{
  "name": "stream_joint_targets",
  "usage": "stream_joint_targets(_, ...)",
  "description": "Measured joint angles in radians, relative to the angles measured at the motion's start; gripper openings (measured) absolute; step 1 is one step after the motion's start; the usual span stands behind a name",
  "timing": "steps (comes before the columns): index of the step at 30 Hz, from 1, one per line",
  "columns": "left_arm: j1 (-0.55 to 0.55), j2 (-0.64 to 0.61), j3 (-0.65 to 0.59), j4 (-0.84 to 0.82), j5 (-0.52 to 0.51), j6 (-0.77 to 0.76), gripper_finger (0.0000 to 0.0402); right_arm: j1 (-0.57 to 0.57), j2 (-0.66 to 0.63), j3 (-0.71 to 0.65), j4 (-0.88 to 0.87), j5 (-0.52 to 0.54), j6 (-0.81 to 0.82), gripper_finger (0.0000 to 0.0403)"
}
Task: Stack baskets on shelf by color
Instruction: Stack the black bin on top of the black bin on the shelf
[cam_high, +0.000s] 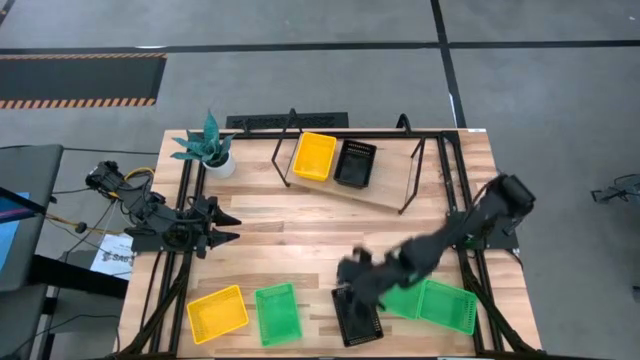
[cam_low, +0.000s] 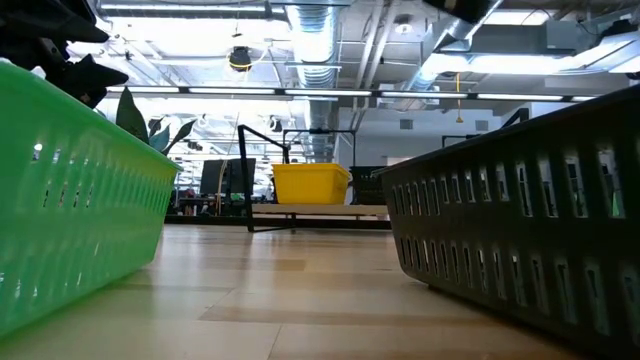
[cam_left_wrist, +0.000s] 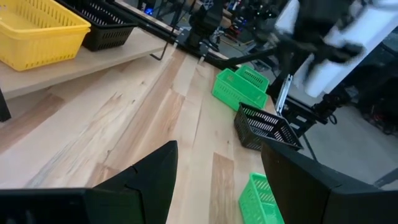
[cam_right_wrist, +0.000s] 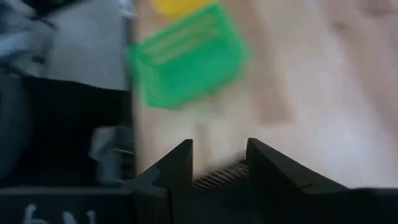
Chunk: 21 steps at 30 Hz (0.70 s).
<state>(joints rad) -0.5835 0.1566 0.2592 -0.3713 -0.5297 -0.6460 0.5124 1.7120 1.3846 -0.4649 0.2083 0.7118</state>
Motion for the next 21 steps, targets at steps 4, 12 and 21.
stream_joint_targets(4,0.000,0.000,0.000,-0.001,-0.003,-0.003,0.0221,0.076,0.114,0.066,0.044,0.079,-0.006,0.0173)
stream_joint_targets(12,0.000,0.000,0.000,-0.006,-0.013,-0.004,0.0221,0.133,0.318,0.261,-0.134,0.024,-0.009,0.0179)
stream_joint_targets(21,0.000,0.000,0.000,-0.005,-0.061,-0.005,0.0221,0.274,0.356,0.340,-0.296,0.008,0.239,0.0177)
